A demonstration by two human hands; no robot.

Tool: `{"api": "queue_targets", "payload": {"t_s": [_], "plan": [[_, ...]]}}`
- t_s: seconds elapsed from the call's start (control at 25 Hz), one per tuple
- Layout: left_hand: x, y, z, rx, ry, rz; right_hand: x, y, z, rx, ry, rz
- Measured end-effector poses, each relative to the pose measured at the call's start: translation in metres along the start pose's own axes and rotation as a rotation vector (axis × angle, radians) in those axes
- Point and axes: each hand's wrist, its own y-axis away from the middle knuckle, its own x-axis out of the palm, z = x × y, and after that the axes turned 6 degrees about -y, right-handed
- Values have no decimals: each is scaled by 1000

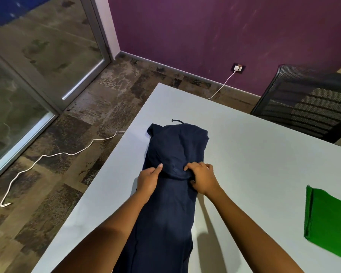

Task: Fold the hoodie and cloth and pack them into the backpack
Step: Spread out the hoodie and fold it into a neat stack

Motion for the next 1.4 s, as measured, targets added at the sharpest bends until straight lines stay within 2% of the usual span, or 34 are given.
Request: {"api": "queue_targets", "payload": {"t_s": [0.08, 0.2, 0.28, 0.36, 0.44, 0.56, 0.84, 0.96, 1.08, 1.2, 1.4], "plan": [[1, 2, -7, 65, -14, -98, 6, 9, 0, -20, -56, -161], [1, 25, -3, 282, 39, -202, 10, 29, -2, -80, -157, -344], [4, 43, 14, 335, 16, -301, 20, 45, -2, -120, -142, -351], [6, 53, 41, 291, -103, -353, 38, 61, 1, -109, -93, -261], [5, 53, 62, 196, -294, -307, 52, 69, 5, -56, -58, -180], [-1, 56, 66, 194, -474, -179, 56, 74, 15, 9, -53, -146], [-14, 75, 54, 269, -517, -92, 50, 96, 29, 39, -40, -196], [-18, 86, 56, 338, -462, -114, 52, 111, 33, 27, -75, -232], [-24, 100, 71, 336, -453, -134, 61, 135, 37, 20, -111, -255], [-30, 116, 99, 280, -469, -147, 71, 160, 40, 4, -125, -236], [-34, 152, 152, 27, -474, -115, 81, 199, 37, -35, -164, -207]]}}
